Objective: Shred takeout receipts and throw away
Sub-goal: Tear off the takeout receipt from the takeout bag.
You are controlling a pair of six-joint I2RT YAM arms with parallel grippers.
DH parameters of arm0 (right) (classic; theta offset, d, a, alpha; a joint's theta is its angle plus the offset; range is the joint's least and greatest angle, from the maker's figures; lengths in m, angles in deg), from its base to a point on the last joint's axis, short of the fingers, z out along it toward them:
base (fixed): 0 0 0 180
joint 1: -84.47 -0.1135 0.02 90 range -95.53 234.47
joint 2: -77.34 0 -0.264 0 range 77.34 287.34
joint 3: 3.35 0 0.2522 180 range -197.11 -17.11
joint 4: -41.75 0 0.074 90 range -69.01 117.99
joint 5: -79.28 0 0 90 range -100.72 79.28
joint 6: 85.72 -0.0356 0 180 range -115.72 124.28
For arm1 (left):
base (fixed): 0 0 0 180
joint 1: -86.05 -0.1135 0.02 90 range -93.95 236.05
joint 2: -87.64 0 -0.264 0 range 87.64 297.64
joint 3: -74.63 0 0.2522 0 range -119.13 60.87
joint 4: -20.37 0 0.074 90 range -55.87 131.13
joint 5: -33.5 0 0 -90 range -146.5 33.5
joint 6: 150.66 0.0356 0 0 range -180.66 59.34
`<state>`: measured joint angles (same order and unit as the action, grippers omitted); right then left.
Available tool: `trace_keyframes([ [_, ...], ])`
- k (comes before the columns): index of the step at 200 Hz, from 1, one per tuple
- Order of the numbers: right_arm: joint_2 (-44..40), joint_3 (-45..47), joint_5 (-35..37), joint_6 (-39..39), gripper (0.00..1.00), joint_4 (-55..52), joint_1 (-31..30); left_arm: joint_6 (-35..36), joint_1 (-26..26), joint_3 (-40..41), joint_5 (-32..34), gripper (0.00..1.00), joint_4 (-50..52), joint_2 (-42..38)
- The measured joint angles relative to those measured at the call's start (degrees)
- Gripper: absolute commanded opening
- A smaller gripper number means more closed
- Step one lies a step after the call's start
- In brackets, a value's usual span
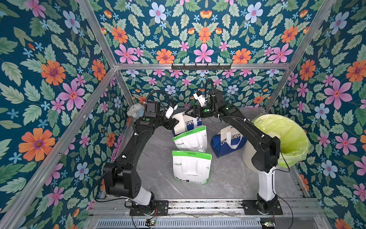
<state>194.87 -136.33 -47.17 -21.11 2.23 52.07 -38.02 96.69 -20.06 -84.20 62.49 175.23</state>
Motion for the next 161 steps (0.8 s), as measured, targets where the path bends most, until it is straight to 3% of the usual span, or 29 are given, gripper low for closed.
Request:
trace_keyframes([
  [14,0.79,-0.7,0.02,0.5,0.68,-0.87,-0.07,-0.04,-1.29,0.79,-2.19,0.5,-0.13,0.13],
  [98,8.2,-10.56,0.26,3.15,0.68,-5.9,-1.57,-0.72,-3.89,6.56,-12.52,0.36,-6.75,-3.08],
  [161,12.63,-15.96,1.16,4.35,0.65,-9.07,-3.39,-3.04,-3.91,8.07,-15.78,0.33,-10.99,-2.62],
])
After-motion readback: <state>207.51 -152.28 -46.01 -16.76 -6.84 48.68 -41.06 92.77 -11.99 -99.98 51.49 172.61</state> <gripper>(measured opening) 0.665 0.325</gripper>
